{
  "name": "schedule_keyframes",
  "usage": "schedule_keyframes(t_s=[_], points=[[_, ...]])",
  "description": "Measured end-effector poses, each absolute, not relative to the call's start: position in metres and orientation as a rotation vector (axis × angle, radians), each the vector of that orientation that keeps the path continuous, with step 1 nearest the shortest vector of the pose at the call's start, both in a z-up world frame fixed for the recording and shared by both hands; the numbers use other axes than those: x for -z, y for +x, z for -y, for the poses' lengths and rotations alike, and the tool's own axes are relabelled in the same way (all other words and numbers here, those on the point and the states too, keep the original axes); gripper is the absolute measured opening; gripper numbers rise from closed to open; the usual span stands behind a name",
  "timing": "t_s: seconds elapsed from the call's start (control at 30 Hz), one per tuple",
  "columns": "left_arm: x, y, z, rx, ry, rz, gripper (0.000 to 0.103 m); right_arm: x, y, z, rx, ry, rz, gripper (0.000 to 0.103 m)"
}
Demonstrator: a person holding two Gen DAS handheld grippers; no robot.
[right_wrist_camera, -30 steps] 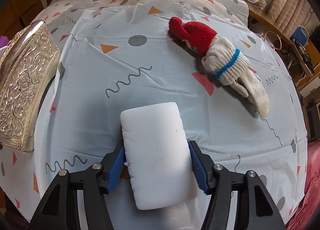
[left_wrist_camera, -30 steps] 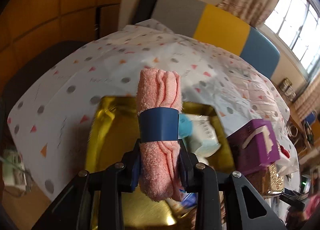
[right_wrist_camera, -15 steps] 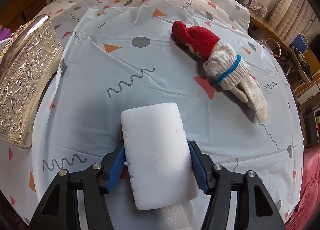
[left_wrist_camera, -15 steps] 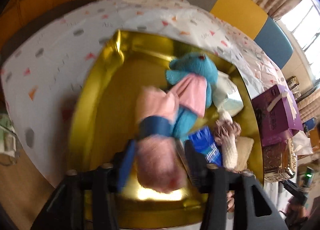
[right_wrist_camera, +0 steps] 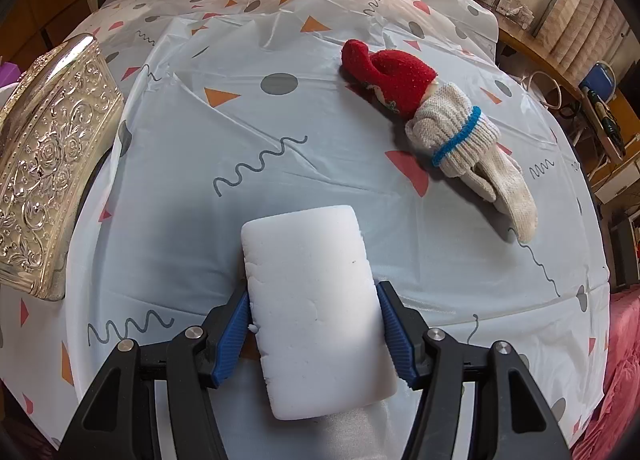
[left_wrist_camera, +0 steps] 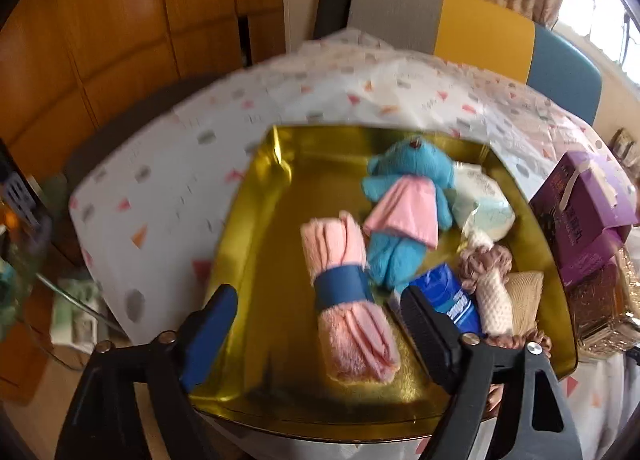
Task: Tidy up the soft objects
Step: 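Place the pink towel in the gold tray with left tool while right holds the white sponge, then hold the white sponge in the right tool above the bed sheet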
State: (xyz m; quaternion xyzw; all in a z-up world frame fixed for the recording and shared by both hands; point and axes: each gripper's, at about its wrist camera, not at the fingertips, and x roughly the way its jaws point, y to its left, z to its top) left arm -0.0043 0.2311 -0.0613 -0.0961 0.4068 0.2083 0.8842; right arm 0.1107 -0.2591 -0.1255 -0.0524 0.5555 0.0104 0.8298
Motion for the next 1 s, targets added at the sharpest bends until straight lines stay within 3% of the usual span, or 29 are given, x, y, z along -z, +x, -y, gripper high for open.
schedule_keyframes(t_s=[0.27, 0.83, 1.0], points=[[0.036, -0.010, -0.212, -0.392, -0.114, -0.768, 0.103, 0.124, 0.112, 0.257, -0.012, -0.101, -1.173, 0.059], [0.038, -0.024, -0.200, -0.325, -0.125, -0.779, 0.103, 0.120, 0.117, 0.261, -0.001, 0.003, -1.224, 0.058], [0.037, -0.027, -0.204, -0.334, -0.127, -0.771, 0.103, 0.096, 0.117, 0.259, 0.018, 0.072, -1.151, 0.057]])
